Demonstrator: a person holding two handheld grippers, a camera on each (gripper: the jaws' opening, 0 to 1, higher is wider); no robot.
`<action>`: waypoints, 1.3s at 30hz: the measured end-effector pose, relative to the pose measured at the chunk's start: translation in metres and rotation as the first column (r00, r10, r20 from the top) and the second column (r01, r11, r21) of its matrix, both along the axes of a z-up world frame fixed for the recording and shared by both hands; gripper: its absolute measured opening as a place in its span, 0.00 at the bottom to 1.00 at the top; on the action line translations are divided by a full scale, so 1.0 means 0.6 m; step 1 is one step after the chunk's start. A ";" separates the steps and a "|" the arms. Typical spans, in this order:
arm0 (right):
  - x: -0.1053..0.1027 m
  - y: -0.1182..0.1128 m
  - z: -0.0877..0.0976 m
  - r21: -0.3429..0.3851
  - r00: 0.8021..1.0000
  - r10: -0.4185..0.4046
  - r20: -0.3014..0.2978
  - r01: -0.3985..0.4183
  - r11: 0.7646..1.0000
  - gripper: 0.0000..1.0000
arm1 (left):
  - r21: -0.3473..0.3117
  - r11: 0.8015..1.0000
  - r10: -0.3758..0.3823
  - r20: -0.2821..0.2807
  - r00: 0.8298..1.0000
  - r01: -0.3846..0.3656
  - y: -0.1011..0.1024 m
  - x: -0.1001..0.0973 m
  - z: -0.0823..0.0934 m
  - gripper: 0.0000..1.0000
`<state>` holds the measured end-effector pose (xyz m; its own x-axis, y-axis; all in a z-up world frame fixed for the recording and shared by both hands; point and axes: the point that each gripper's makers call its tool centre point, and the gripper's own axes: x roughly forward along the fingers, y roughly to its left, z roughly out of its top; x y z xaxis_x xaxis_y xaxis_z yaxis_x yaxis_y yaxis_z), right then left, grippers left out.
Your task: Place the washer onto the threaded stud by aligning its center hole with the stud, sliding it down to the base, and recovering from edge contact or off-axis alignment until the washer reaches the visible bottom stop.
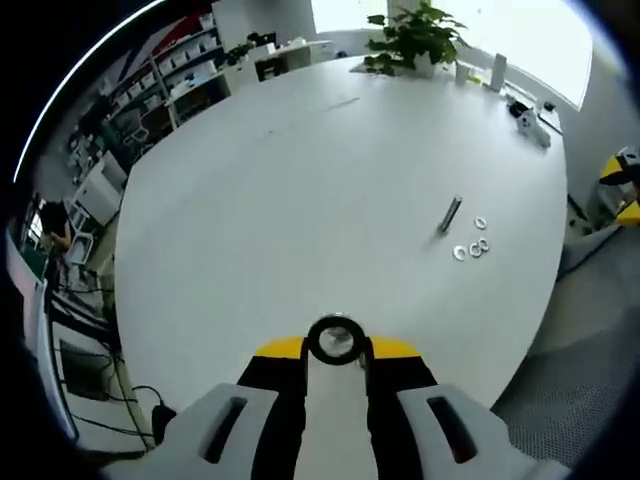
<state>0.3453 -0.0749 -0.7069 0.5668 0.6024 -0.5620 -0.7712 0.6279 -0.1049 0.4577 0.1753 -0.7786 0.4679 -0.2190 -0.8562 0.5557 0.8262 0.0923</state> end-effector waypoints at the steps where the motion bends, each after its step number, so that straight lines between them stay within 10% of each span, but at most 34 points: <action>1: 0.000 0.000 0.000 -0.001 1.000 0.000 0.001 0.000 1.000 0.28 | -0.002 1.000 -0.002 -0.001 1.000 0.002 -0.001 0.003 0.000 0.19; 39: 0.007 -0.009 -0.004 -0.017 1.000 -0.029 -0.001 0.029 0.999 0.28 | 0.091 0.984 -0.146 -0.082 0.986 0.154 -0.008 0.029 -0.035 0.20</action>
